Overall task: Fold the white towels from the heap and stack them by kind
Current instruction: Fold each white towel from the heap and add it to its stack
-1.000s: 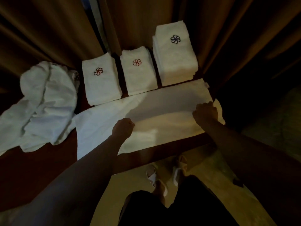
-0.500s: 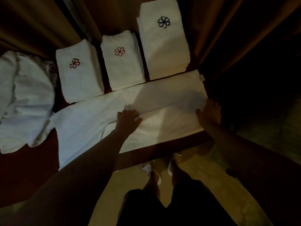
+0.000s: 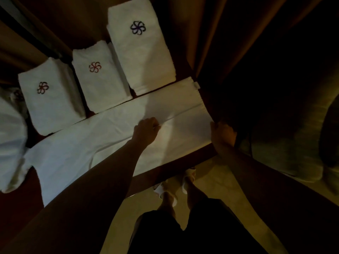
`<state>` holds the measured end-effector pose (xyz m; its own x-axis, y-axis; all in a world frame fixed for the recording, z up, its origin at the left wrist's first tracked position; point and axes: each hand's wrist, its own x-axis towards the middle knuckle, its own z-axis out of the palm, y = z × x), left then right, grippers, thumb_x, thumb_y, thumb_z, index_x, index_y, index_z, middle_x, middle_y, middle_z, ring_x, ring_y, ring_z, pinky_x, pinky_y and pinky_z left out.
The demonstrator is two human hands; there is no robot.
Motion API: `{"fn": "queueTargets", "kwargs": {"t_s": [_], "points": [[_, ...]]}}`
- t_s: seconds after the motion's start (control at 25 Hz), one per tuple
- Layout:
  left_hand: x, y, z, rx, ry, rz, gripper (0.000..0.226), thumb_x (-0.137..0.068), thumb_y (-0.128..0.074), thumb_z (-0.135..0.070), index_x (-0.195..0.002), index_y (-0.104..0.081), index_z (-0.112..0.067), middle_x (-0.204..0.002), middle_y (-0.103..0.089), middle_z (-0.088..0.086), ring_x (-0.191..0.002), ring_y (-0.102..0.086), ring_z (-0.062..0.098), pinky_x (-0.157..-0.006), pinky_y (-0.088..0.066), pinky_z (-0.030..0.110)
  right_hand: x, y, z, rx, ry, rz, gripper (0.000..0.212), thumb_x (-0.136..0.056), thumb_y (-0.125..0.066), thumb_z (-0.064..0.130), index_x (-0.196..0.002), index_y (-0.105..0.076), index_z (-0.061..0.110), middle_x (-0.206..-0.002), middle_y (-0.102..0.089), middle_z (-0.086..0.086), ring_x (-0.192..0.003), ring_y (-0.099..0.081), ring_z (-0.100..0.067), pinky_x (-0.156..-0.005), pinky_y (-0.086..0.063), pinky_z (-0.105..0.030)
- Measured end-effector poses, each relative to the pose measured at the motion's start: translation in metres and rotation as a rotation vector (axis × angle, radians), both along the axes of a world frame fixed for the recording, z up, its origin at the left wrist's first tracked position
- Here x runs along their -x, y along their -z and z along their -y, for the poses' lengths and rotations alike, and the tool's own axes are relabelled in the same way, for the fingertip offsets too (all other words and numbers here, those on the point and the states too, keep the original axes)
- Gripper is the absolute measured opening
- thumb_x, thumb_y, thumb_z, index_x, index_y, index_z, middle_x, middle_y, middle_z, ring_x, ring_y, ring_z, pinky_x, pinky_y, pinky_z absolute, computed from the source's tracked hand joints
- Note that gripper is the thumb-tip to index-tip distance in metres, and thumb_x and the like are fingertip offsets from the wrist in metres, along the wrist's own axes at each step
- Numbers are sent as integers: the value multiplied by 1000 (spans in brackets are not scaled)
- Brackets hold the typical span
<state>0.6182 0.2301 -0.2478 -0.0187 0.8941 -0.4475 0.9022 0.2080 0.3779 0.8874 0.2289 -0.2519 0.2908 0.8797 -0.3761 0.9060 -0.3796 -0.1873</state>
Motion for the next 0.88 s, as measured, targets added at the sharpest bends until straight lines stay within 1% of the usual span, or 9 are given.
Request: {"fn": "queueTargets", "kwargs": {"t_s": [0.16, 0.28, 0.36, 0.44, 0.52, 0.6, 0.68, 0.76, 0.88], "points": [[0, 1, 0, 21, 15, -5, 25, -89, -62, -43, -87, -63, -17, -89, -63, 2, -90, -61, 24, -82, -53, 44, -12, 6, 3, 35, -9, -8, 49, -102, -34, 40, -123, -57, 3, -120, -61, -20, -111, -57, -35, -92, -44, -41], [0, 0, 2, 12, 61, -25, 27, -89, -63, -38, -91, -60, -12, -98, -59, 9, -98, -55, 27, -82, -52, 44, -11, 8, 2, 47, -46, 34, 48, -102, -34, 40, -121, -58, 4, -118, -62, -19, -110, -58, -34, -89, -46, -41], [1, -3, 3, -5, 74, -44, 31, -88, -65, -36, -96, -57, -8, -104, -55, 13, -101, -51, 29, -82, -51, 45, -12, 9, 2, 33, -63, 59, 48, -101, -36, 41, -125, -55, 4, -122, -60, -18, -113, -55, -34, -90, -45, -41], [2, -5, 5, -24, 73, -68, 35, -86, -67, -36, -100, -56, -6, -107, -55, 15, -102, -51, 31, -81, -51, 44, -13, 9, -1, 18, -72, 84, 50, -98, -43, 41, -132, -48, 5, -130, -55, -19, -119, -51, -35, -93, -43, -42], [3, -9, 11, -39, 63, -89, 32, -86, -68, -31, -102, -56, -6, -109, -56, 14, -105, -53, 32, -82, -49, 44, -11, 5, -5, 23, -57, 90, 53, -94, -49, 39, -135, -44, 5, -134, -50, -20, -123, -46, -36, -97, -40, -44], [7, -13, 21, -50, 41, -164, 29, -87, -65, -28, -106, -57, -9, -111, -58, 12, -108, -53, 31, -86, -46, 44, -4, -2, -10, 5, -29, 82, 56, -91, -52, 38, -135, -43, 4, -135, -46, -21, -124, -42, -37, -99, -37, -46], [17, -17, 37, -39, -39, -234, 25, -90, -58, -24, -111, -57, -11, -112, -57, 11, -105, -54, 30, -86, -44, 42, 9, -10, -12, -56, -76, 44, 51, -89, -55, 36, -129, -48, 5, -130, -47, -21, -122, -42, -38, -98, -35, -46], [32, -19, 60, -11, -133, -279, 25, -90, -53, -18, -114, -56, -11, -110, -56, 11, -101, -54, 31, -86, -43, 42, 29, -16, -10, -115, -178, -27, 40, -87, -57, 31, -118, -54, 7, -124, -50, -19, -118, -43, -37, -95, -35, -45], [59, -14, 99, -31, -202, -353, 30, -87, -57, -15, -116, -57, -6, -107, -57, 18, -96, -55, 37, -80, -44, 45, 65, -22, -5, -97, -334, -88, 28, -89, -56, 30, -109, -55, 10, -115, -52, -16, -111, -45, -35, -89, -37, -43]]}}
